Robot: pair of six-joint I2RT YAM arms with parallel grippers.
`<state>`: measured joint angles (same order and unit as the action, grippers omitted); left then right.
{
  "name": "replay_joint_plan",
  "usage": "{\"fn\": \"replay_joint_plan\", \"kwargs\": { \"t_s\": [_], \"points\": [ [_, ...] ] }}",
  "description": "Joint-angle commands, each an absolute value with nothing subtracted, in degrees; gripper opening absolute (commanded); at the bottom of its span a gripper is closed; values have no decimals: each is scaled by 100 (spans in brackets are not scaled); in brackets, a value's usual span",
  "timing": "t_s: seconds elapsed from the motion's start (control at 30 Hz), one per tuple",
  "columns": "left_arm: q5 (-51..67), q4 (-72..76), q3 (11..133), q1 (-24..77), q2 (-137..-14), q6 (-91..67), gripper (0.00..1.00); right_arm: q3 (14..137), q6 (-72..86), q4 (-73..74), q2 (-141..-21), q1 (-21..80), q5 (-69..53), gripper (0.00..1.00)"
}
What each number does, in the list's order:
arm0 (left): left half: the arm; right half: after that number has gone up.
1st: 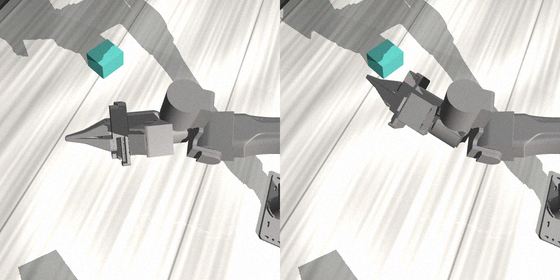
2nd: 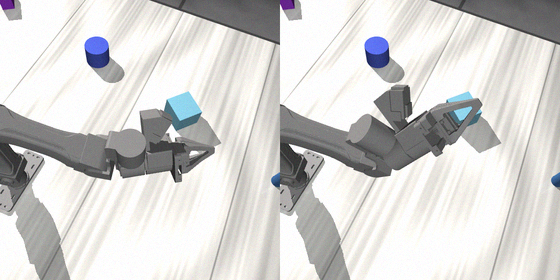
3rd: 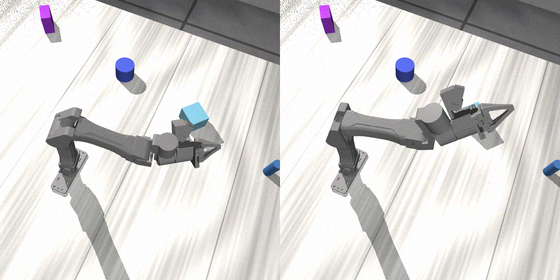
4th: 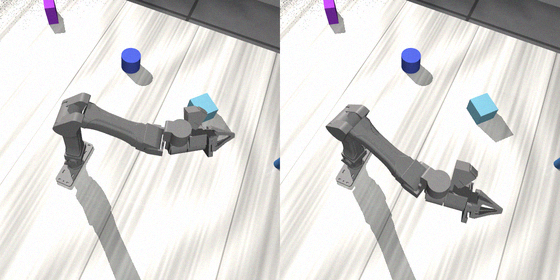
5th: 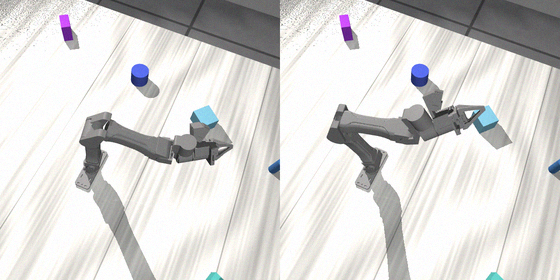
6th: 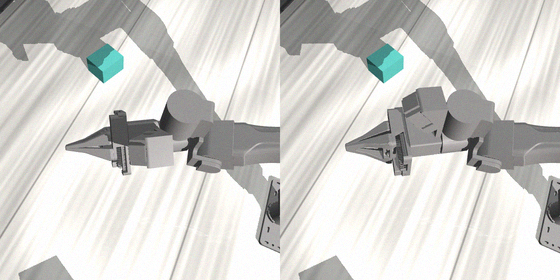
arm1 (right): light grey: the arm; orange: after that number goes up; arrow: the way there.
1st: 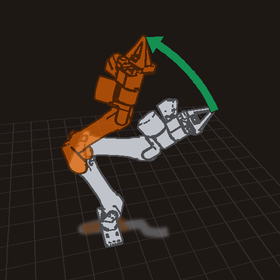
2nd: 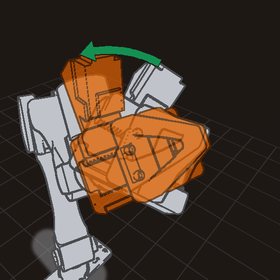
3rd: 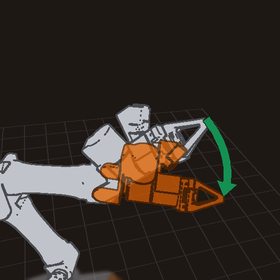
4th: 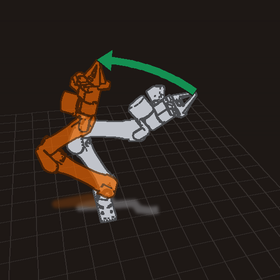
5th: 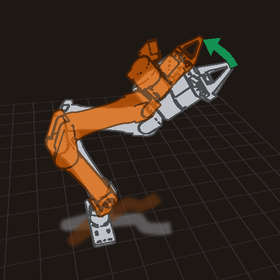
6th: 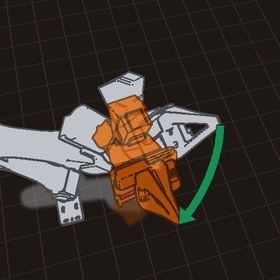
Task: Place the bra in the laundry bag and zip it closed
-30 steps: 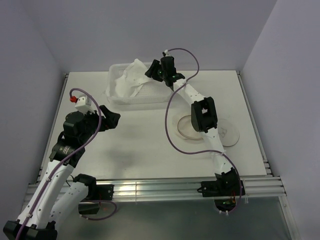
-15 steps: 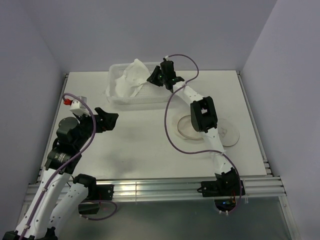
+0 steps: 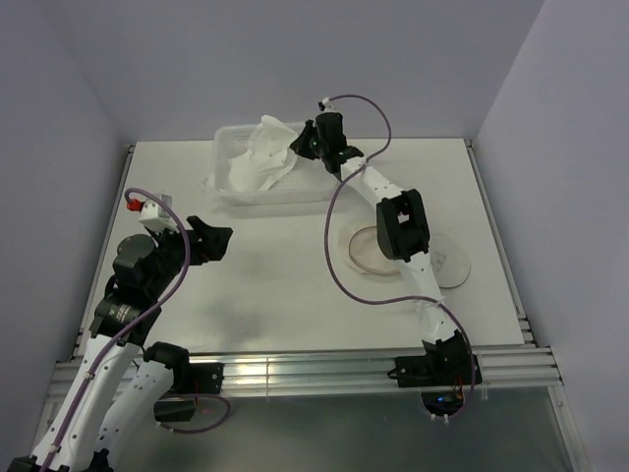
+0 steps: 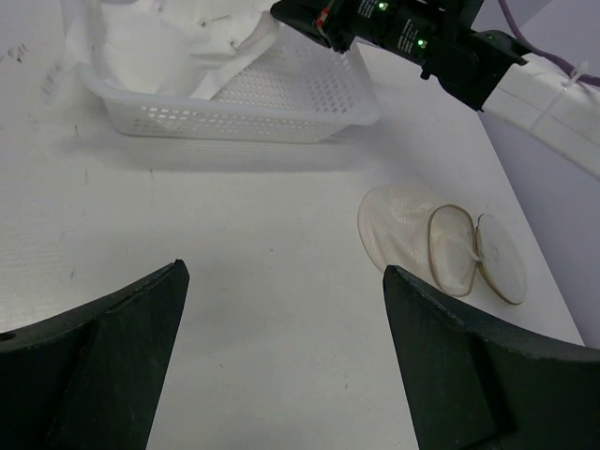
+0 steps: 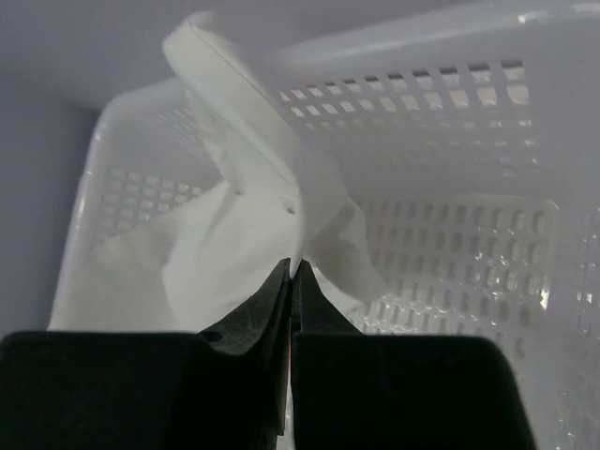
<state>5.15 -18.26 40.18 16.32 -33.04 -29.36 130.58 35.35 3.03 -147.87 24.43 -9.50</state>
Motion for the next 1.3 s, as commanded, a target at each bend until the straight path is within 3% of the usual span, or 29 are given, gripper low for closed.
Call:
{"fn": "replay_joint_plan", "kwargs": {
  "t_s": [0.0, 0.43, 0.9, 1.27],
  "points": [
    [492, -1591, 4008, 1608, -3217, -2839, 91, 13052, 3244, -333, -13774, 2627, -879, 0],
    [220, -1573, 4131, 1608, -3120, -2892, 85, 12877, 2331, -387, -11614, 3523, -888, 0],
    [-1124, -2460, 5106, 1608, -2374, -2813, 84, 10311, 2205, -509, -8607, 4500, -1765, 0],
    [-1573, -2804, 5116, 1608, -2328, -3181, 85, 7332, 3954, -3083, -8402, 4588, -4296, 0]
  ]
}}
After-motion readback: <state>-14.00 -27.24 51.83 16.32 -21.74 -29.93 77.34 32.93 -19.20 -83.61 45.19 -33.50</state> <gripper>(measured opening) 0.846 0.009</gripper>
